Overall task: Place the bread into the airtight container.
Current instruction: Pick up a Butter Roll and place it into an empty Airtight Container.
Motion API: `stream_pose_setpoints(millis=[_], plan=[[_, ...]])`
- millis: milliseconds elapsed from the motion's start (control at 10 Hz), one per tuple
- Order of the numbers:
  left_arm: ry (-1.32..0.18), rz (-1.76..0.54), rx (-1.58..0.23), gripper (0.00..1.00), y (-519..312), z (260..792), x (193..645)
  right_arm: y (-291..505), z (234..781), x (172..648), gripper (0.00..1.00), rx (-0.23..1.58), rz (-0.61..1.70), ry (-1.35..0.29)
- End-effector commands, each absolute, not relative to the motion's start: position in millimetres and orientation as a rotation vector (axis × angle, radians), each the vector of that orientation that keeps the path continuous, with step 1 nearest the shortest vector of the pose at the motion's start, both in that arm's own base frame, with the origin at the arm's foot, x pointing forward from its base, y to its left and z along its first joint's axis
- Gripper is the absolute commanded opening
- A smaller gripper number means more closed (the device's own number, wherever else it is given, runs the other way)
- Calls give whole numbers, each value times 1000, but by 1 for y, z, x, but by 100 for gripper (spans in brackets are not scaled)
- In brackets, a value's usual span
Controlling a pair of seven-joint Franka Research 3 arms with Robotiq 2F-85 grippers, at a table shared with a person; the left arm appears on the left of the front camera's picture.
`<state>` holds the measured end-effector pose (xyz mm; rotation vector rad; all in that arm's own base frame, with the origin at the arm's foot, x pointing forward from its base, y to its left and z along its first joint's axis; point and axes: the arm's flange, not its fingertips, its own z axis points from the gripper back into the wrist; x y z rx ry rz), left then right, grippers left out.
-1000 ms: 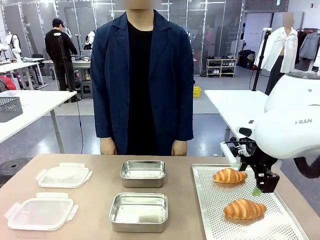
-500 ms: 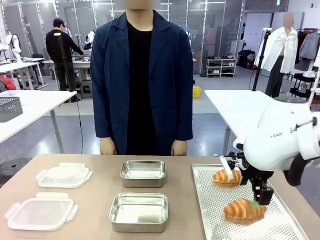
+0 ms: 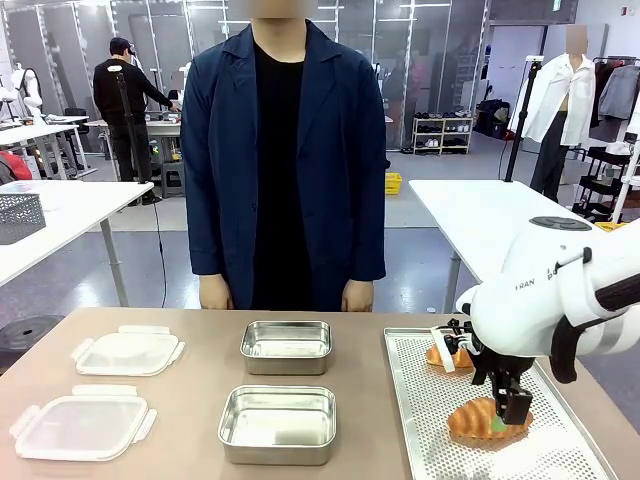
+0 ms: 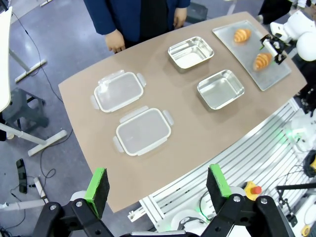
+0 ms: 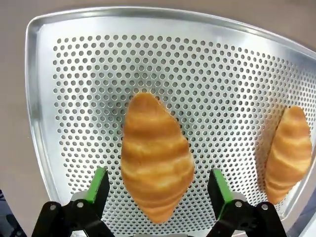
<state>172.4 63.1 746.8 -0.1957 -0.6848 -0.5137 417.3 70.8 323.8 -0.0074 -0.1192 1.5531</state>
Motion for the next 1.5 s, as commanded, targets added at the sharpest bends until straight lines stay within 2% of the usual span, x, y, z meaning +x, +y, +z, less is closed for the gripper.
stream_pose_setpoints(millis=[0,200,300,700,800,900,1100,1400], plan=[[-696,-517,-195,100,62,748,174,68,307,407,100,-3,1541,-122],[-696,-517,-195,100,62,748,174,67,295,407,100,14,1530,-78],[-696,-517,-195,100,62,748,174,65,292,408,93,30,1521,-74],[-696,-517,-195,100,62,748,174,61,289,409,53,29,1507,-56],[-696,-517,-195,100,62,748,174,63,294,409,64,23,1498,-65],[-696,-517,-195,100,62,748,174,66,305,408,40,13,1465,-70],[-696,-517,-195,100,62,748,174,80,352,403,40,-6,1381,-117],[-696,-517,-195,100,62,748,174,134,404,400,40,-46,1396,-63]])
